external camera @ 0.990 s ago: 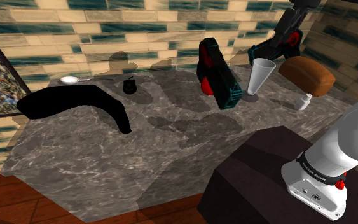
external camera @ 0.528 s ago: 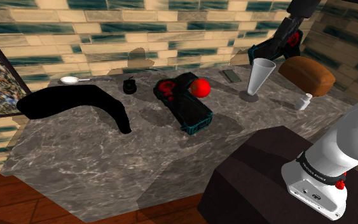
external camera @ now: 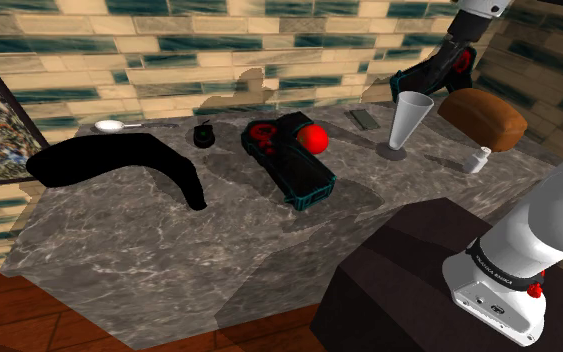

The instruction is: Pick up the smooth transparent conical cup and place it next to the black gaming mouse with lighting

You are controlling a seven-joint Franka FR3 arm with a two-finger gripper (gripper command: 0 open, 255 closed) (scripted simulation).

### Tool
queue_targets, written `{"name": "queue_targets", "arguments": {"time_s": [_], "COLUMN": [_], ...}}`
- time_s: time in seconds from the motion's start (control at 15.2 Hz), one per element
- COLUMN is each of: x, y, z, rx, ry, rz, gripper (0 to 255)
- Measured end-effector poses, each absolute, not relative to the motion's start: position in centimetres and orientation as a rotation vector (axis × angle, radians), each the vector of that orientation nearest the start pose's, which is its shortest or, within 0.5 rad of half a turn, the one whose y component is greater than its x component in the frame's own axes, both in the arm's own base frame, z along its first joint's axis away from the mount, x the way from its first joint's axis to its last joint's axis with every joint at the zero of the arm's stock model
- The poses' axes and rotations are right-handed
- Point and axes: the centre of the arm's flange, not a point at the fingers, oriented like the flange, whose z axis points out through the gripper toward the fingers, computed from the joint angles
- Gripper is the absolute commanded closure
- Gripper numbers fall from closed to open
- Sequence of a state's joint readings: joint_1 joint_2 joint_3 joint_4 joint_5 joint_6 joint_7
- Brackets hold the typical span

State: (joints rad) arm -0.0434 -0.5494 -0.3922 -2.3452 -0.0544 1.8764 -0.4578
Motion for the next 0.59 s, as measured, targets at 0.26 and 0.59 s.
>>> {"name": "queue_targets", "arguments": {"time_s": [0.26, 0.59], "x": [37.7, 39.1], "y": [-23.5, -29.3], "z": [49.8, 46.8], "rx": [-3.004, -2.985], "ry": [-0.138, -0.149], "rz": [-0.161, -0.166], "gripper": [0, 0]}}
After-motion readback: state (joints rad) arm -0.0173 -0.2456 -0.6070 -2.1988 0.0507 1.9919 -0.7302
